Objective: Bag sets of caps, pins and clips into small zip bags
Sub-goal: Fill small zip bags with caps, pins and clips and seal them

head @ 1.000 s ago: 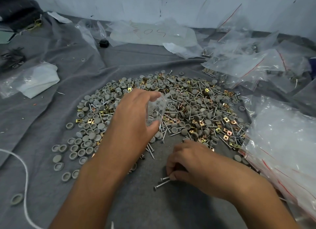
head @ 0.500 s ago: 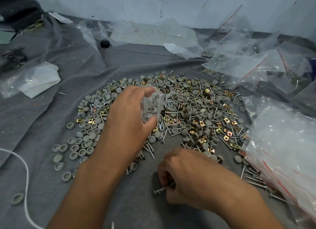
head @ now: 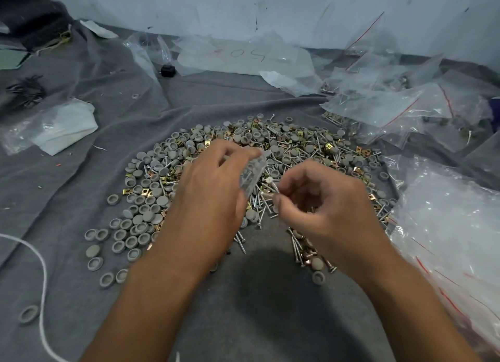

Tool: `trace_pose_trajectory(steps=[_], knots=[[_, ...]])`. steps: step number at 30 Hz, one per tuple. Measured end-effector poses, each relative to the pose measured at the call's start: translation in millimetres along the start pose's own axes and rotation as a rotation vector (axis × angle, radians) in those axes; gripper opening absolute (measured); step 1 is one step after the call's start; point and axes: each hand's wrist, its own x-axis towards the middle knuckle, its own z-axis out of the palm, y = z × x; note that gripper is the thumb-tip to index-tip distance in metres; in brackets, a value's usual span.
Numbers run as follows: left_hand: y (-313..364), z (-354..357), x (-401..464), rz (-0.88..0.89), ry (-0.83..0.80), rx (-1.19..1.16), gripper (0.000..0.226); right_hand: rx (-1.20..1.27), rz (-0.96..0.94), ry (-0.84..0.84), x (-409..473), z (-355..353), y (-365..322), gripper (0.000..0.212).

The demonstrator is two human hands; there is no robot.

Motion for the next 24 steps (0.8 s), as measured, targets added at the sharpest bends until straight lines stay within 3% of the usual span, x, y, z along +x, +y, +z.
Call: trace_pose_trajectory(steps=[3,6,13,18,24], knots=[[2,1,-1,0.054,-0.07,-0.021,0.063,-0.137,-0.173,0.167,4,10,-5,0.013],[2,3,0,0.069,-0.104,-0.066,0.055,-0.048,-0.191,0.241,7,18,-5,0.012],[0,6,2,0.024,-0.072,-0.133,0.055,-0.069,-0.07,0.256,14,24,-2,0.014],[-1,6,1,0.031,-0.06,-0.147,0.055,-0.095,-0.121,0.272,13,22,-5,0.029],[-2,7,2,0.033,-0.066,-0.107,0.051,-0.208,-0.136,0.226,10,26,-3,0.028]])
